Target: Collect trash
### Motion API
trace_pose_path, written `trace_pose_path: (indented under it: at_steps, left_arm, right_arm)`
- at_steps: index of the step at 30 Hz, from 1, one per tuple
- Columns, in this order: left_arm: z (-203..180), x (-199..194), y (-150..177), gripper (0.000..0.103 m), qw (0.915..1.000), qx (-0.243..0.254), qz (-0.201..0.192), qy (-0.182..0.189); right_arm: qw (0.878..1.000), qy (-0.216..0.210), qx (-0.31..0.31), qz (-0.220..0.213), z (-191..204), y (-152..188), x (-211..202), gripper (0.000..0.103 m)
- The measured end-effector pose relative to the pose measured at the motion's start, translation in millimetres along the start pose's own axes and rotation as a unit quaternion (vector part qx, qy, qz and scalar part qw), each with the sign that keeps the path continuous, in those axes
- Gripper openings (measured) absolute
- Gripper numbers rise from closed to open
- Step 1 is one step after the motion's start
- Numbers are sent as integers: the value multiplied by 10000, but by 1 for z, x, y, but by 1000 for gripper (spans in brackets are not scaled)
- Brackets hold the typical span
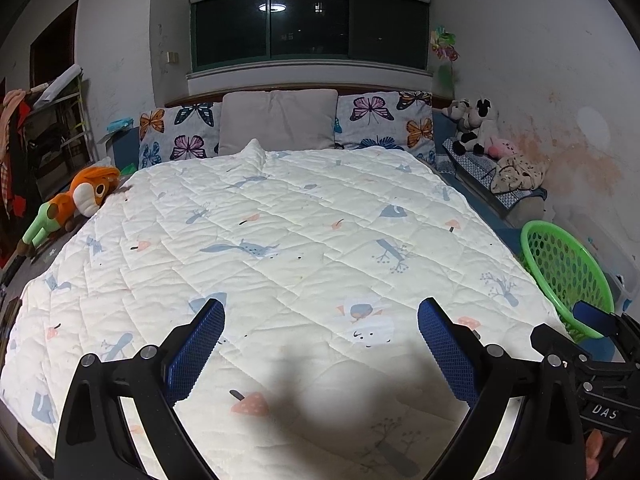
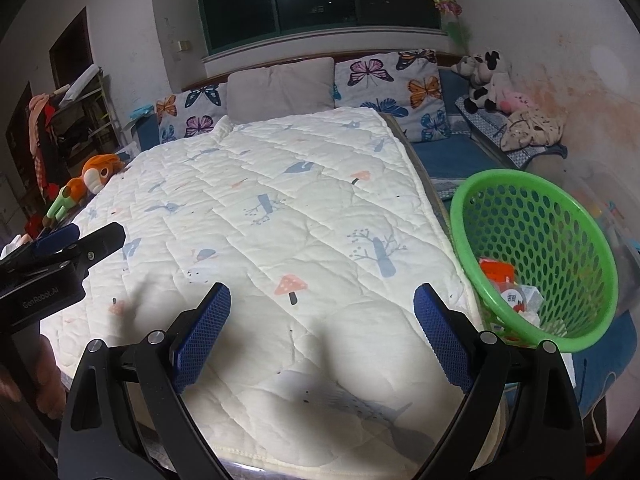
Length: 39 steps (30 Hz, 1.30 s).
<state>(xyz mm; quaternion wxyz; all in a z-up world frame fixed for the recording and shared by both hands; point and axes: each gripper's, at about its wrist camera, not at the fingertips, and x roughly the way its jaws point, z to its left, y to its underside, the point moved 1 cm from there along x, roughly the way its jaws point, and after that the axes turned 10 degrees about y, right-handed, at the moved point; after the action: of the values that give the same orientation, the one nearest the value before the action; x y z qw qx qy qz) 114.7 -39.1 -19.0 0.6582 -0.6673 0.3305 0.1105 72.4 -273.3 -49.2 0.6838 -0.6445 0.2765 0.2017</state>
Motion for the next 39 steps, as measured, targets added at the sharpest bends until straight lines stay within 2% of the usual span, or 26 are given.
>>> trace_pose_path:
  at_steps: [39]
  left_arm:
    - [6, 0, 12, 94, 9999, -65, 19, -80]
  right_arm:
    - [9999, -59, -83, -19, 4, 0, 2, 94]
